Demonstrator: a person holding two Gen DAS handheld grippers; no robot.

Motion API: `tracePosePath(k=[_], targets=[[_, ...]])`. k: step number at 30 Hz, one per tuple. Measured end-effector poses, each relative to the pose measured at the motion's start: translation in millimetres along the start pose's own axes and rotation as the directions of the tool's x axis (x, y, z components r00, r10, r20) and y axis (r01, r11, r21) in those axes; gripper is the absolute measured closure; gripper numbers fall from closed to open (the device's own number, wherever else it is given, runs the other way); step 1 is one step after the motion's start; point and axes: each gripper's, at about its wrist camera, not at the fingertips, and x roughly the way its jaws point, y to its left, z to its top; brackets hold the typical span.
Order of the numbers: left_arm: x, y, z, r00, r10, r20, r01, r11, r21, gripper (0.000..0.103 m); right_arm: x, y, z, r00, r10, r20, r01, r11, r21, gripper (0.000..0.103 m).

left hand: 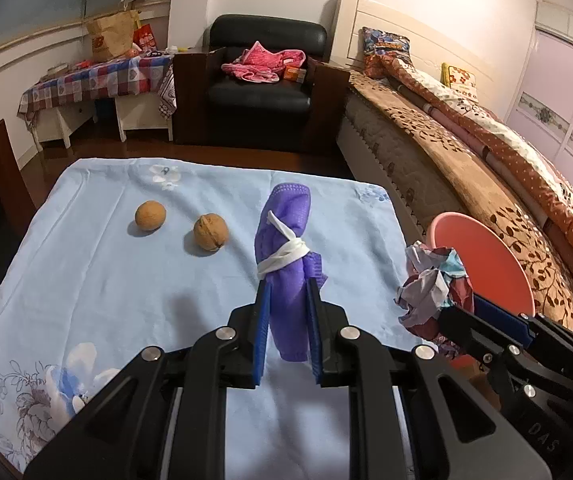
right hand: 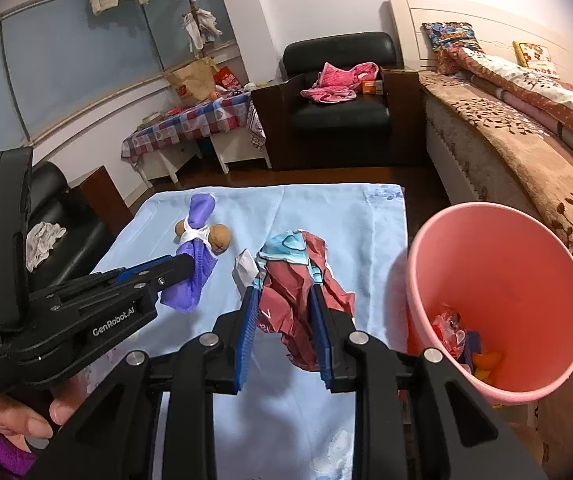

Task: Collect trash
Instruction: 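Carry the purple cloth and crumpled paper in both tools over the pink bucket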

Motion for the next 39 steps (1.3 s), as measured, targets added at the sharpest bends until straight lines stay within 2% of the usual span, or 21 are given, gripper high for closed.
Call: tracePosePath(k=[15, 39], targets=[[0, -39, 6, 1.0, 0.0, 0.02, -0.002, 0.996, 0.089, 0.086, -16, -36, -3, 0.998, -0.047, 0.036, 0.043, 0.995, 0.088, 0.077], [23, -118, 26, 0.996, -0.084, 0.03, 0.076, 0.975, 0.209, 0.086, -38, -118, -7, 0.982, -0.175, 0.067, 0.152, 0.953, 0.26, 0.077]])
